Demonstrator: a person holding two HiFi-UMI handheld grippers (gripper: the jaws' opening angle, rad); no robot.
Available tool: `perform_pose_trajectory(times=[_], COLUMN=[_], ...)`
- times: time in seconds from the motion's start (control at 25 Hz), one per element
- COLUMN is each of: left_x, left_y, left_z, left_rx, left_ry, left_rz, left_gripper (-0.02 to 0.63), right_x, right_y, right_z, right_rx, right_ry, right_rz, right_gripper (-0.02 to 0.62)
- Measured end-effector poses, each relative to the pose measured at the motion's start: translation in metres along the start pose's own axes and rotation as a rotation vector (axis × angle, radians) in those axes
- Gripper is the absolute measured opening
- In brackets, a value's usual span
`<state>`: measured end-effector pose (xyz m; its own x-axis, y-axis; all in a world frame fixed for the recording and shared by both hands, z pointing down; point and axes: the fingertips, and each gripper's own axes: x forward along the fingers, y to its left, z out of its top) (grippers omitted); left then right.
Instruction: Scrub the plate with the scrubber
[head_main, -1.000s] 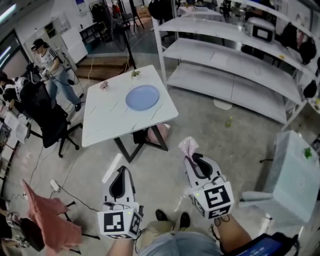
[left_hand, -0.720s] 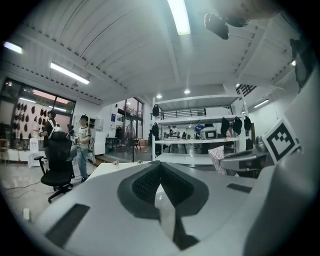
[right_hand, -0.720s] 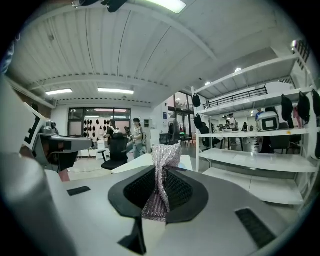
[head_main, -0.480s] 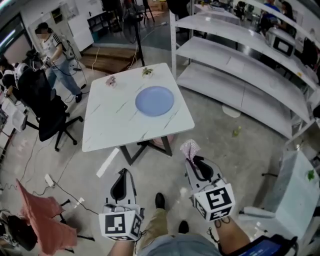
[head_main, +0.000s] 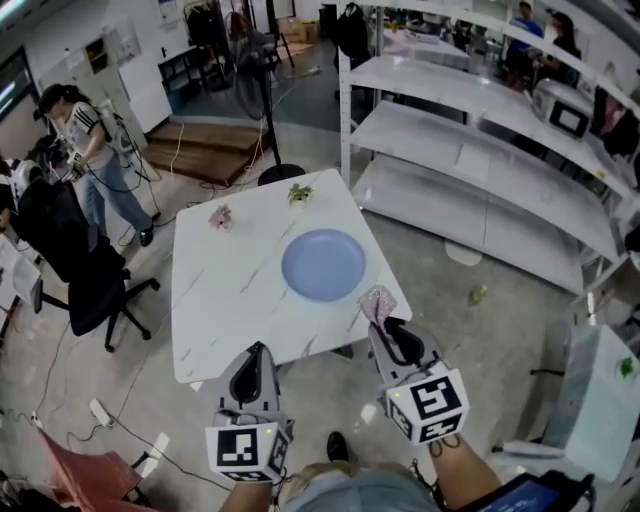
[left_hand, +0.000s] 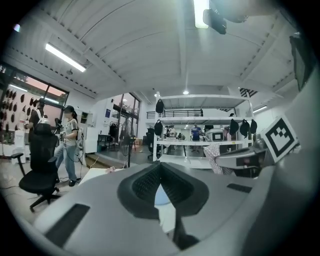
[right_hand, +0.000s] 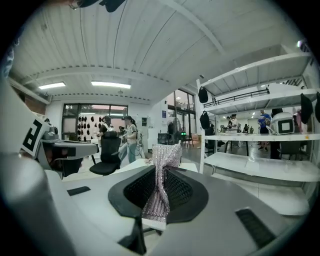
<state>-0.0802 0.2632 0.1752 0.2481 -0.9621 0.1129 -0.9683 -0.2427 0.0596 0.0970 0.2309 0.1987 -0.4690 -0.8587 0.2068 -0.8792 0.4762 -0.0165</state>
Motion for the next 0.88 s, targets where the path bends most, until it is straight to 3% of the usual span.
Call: perform_pose_trajectory(times=[0.28,0.56,0.88], left_x=[0.052,0.104,0.190], left_y=[0.008,0.001,0.009], left_z=[0.003,-0.025,-0.037], left_rx=[-0.006,0.011,0.039], left_ry=[0.026,0.092,0.162], left_rz=[-0.074,-0.125,-0.084], left_gripper=[0.006,0.006,0.006], right_x=[0.027,0.053,0.128], right_y=[-0.024,-0.061,-0.118], right_z=[0.020,0.007,-0.008], right_rx=[-0.004,0.029,0.064], right_ry=[-0.016,0.004,0.058], right_rz=[-0.067,-0.113,-0.078], right_gripper=[0.071,0.071,0.071])
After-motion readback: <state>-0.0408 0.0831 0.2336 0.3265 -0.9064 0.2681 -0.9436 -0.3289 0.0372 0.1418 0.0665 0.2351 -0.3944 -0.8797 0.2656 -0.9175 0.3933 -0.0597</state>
